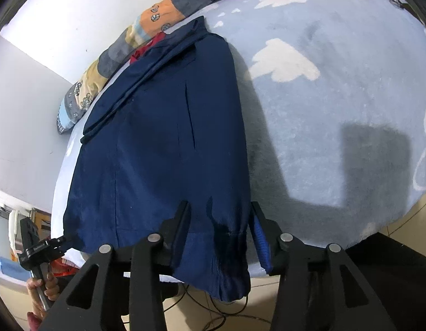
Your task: Fold large clothes
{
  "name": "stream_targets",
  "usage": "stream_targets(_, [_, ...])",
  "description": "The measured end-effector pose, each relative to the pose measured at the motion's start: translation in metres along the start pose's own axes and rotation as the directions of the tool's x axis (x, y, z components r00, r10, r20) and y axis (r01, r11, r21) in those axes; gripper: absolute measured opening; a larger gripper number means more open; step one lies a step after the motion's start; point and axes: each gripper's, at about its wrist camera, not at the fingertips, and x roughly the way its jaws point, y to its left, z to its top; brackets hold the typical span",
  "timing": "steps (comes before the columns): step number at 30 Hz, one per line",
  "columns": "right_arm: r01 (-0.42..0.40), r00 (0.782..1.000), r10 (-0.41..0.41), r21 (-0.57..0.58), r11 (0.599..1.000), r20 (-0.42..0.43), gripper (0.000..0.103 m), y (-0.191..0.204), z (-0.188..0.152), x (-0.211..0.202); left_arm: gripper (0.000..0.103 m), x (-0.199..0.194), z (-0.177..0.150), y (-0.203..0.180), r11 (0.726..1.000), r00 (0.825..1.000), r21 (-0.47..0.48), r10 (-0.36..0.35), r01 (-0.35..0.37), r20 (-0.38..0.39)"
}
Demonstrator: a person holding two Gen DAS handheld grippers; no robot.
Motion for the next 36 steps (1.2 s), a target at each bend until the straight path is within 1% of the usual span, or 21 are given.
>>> stream_targets(1, [0.000, 1.000, 0.000, -0.002, 1.000, 0.000, 0.046, 0.000, -0.001, 0.000, 0.051, -0.004, 0.000, 0.001, 1.000, 1.000, 0.000, -0.007, 0.007, -0.006])
stream_targets(3, [0.011, 1.000, -0.011, -0.004, 1.000, 0.009, 0.046, 0.000, -0.001, -0.001, 0.051, -0.018, -0.006, 0.005, 0.998, 0.998, -0.011, -0.056, 0.056, -0.027])
stream_targets(4, [0.010, 1.000, -0.010, -0.002, 1.000, 0.011, 0.046, 0.000, -0.001, -0.002, 0.051, -0.023, -0.005, 0.007, 0.998, 0.998, -0.010, -0.059, 0.059, -0.026])
stream_targets(7, [0.018, 1.000, -0.018, 0.010, 1.000, 0.009, 0.046, -0.001, 0.000, 0.000, 0.051, -0.038, 0.000, 0.015, 0.999, 0.999, -0.022, -0.046, 0.046, 0.006])
stream_targets(10, [0.023, 1.000, -0.023, 0.012, 1.000, 0.003, 0.046, 0.001, -0.001, 0.003, 0.051, -0.041, 0.004, 0.025, 0.998, 0.999, -0.053, -0.043, 0.043, 0.002])
stream_targets(12, [0.028, 1.000, -0.028, 0.005, 1.000, 0.002, 0.046, 0.003, -0.002, 0.003, 0.053, -0.046, 0.008, 0.030, 0.998, 0.999, -0.062, -0.011, 0.013, 0.036])
stream_targets(15, [0.048, 0.999, -0.048, -0.001, 0.999, 0.000, 0.047, 0.005, -0.003, 0.004, 0.054, -0.052, 0.014, 0.042, 0.994, 0.999, -0.099, -0.037, 0.041, 0.040])
stream_targets(16, [0.048, 0.999, -0.048, 0.002, 0.999, -0.002, 0.047, 0.004, -0.003, 0.005, 0.058, -0.052, 0.015, 0.043, 0.995, 0.999, -0.097, -0.033, 0.037, 0.043])
stream_targets(17, [0.047, 0.999, -0.047, 0.008, 0.999, -0.004, 0.048, 0.003, -0.003, 0.005, 0.062, -0.049, 0.018, 0.044, 0.996, 0.999, -0.088, -0.026, 0.030, 0.043])
stream_targets(19, [0.040, 0.999, -0.040, 0.027, 0.999, -0.015, 0.052, 0.000, -0.003, 0.008, 0.062, -0.036, 0.025, 0.047, 0.995, 1.000, -0.096, -0.026, 0.027, 0.014])
stream_targets(20, [0.038, 0.999, -0.037, 0.036, 0.999, -0.022, 0.052, -0.001, -0.002, 0.010, 0.062, -0.026, 0.030, 0.045, 0.995, 0.999, -0.091, -0.049, 0.048, -0.006])
stream_targets(23, [0.016, 0.999, -0.013, 0.077, 0.997, -0.049, 0.052, -0.005, -0.003, 0.017, 0.062, -0.003, 0.038, 0.036, 0.997, 0.997, -0.046, -0.070, 0.068, -0.041])
stream_targets(25, [0.008, 0.998, -0.003, 0.084, 0.996, -0.057, 0.052, -0.004, -0.004, 0.019, 0.063, 0.012, 0.040, 0.033, 0.993, 0.990, -0.035, -0.116, 0.114, -0.080])
stream_targets(26, [0.008, 0.998, -0.002, 0.083, 0.997, -0.062, 0.052, -0.004, -0.004, 0.021, 0.063, 0.020, 0.041, 0.028, 0.994, 0.990, -0.028, -0.104, 0.102, -0.093])
stream_targets(28, [0.007, 0.997, -0.001, 0.092, 0.996, -0.071, 0.053, -0.006, -0.004, 0.024, 0.063, 0.022, 0.039, 0.011, 0.996, 0.995, 0.038, -0.077, 0.079, -0.058])
stream_targets(30, [-0.004, 0.997, 0.013, 0.116, 0.993, -0.081, 0.053, -0.011, -0.004, 0.031, 0.030, 0.029, 0.033, -0.010, 0.992, 0.997, 0.101, -0.069, 0.072, -0.040])
stream_targets(31, [-0.008, 0.996, 0.018, 0.121, 0.993, -0.083, 0.053, -0.012, -0.005, 0.033, 0.025, 0.036, 0.027, -0.021, 0.991, 0.998, 0.127, -0.045, 0.049, -0.033])
stream_targets(32, [-0.013, 0.997, 0.022, 0.117, 0.993, -0.072, 0.053, -0.012, -0.004, 0.035, 0.025, 0.040, 0.022, -0.027, 0.990, 1.000, 0.141, -0.012, 0.012, 0.000])
stream_targets(33, [-0.013, 0.998, 0.020, 0.099, 0.995, -0.067, 0.041, -0.009, -0.004, 0.036, 0.025, 0.041, 0.016, -0.034, 0.989, 0.999, 0.148, 0.019, -0.023, 0.032])
stream_targets(34, [-0.006, 0.998, 0.009, 0.053, 0.999, -0.064, 0.014, -0.002, -0.004, 0.037, 0.023, 0.041, 0.013, -0.038, 0.991, 0.998, 0.132, 0.028, -0.036, 0.063])
stream_targets(36, [0.024, 0.998, -0.024, -0.004, 1.000, -0.060, 0.013, 0.006, -0.005, 0.038, 0.020, 0.033, 0.006, -0.030, 0.998, 0.994, 0.054, -0.016, 0.010, 0.109])
